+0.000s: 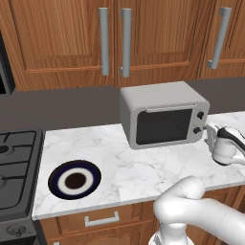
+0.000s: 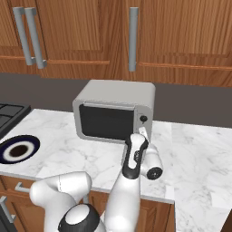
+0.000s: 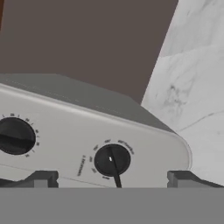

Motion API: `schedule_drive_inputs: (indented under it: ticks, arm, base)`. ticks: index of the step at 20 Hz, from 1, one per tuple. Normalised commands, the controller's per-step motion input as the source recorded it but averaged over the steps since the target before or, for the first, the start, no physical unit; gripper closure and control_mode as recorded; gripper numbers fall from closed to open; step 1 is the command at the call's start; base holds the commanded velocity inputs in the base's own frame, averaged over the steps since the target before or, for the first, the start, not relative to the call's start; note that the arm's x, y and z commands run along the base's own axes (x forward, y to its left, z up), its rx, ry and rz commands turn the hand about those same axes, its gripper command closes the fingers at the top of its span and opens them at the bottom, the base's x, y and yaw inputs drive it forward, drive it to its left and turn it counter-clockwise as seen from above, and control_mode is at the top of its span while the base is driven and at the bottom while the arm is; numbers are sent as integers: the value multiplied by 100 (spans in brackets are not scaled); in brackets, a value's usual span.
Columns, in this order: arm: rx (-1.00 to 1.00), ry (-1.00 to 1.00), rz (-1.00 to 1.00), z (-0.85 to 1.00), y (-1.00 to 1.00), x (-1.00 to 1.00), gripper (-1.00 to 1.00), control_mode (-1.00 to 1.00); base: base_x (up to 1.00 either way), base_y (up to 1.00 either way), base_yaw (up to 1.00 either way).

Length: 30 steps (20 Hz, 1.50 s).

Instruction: Pull the toaster oven rack outwards. Pick up the baguette from the plate and place it on the toaster oven rack. Close the toaster oven door fully and set the temperature to the lowest setting.

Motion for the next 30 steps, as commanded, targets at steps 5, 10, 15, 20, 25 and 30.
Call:
schedule_drive_inputs:
  ticks: [5,10,15,20,25,30]
  arm:
    - [0,-9,0,-8,0,0,-100,-100]
    - [0,-10,0,0,2,0,-100,-100]
    - [0,-5,0,-1,0,9,-100,-100]
    - [0,0,0,-3,0,10,-100,-100]
    - [0,0,0,0,0,6,-100,-100]
    - [0,0,0,0,0,8,-100,-100]
  base:
    - [0,0,0]
    - [0,0,0]
    - [0,0,0]
    - [0,0,0]
    - [0,0,0]
    - [0,0,0]
